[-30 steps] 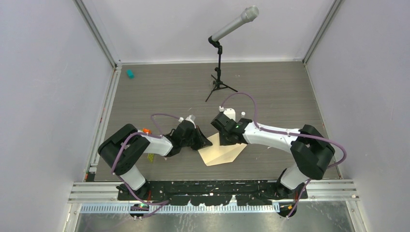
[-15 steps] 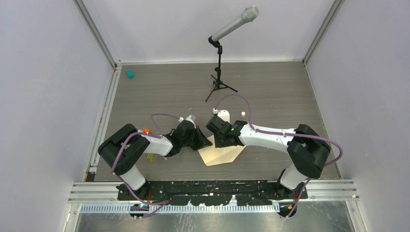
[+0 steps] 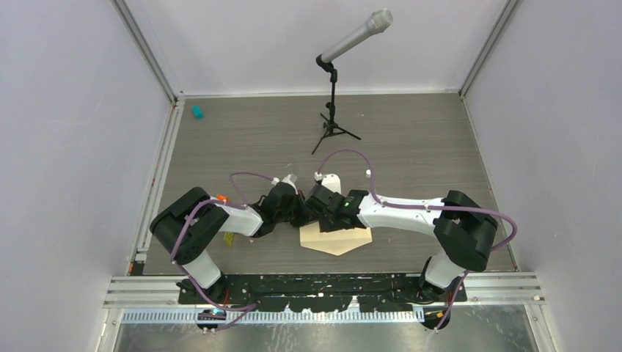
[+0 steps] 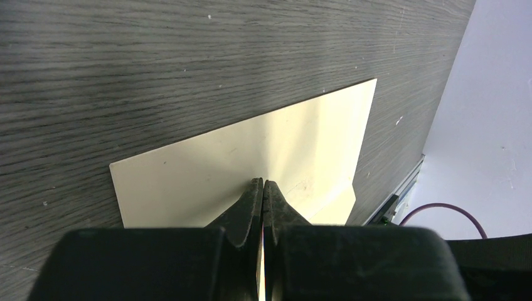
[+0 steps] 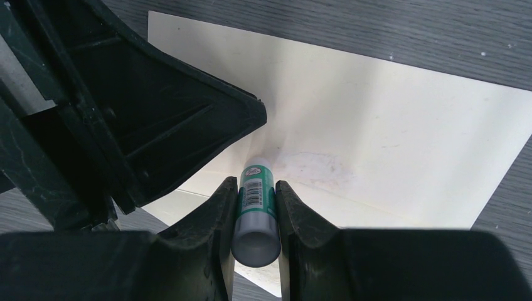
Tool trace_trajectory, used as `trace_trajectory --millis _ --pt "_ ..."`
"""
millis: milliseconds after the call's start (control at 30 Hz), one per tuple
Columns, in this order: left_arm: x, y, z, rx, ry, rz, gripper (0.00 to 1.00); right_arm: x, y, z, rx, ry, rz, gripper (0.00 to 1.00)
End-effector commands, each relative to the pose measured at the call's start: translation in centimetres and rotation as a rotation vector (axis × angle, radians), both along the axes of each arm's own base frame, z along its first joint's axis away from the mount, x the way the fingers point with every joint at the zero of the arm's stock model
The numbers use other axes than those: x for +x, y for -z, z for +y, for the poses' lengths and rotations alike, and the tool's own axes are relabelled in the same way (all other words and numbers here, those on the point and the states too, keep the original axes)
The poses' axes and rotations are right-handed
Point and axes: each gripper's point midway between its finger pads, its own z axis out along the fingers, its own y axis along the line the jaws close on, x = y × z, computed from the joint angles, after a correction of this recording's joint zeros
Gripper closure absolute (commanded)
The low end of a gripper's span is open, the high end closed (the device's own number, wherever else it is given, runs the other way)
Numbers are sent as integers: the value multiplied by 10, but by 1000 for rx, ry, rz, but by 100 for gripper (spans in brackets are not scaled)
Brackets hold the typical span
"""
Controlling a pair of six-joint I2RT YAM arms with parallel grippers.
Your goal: Place the letter into the envelope and seal it
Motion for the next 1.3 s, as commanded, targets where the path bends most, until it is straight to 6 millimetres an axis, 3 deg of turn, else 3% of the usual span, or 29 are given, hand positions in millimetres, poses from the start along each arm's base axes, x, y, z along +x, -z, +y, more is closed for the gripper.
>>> trace_trajectory --millis 0,833,967,1100,1267 --pt "-10 35 23 131 -18 61 100 -7 6 -2 -25 13 32 99" --pt "-11 35 23 128 -16 64 100 11 -8 -81 -84 236 -30 99" --pt "-11 35 22 126 -13 65 100 15 -28 -75 -37 219 -53 99" --pt "-9 31 20 116 -9 54 100 17 -63 -61 70 190 -82 99" --pt "0 7 7 48 19 -27 100 19 -99 -57 145 161 -105 99"
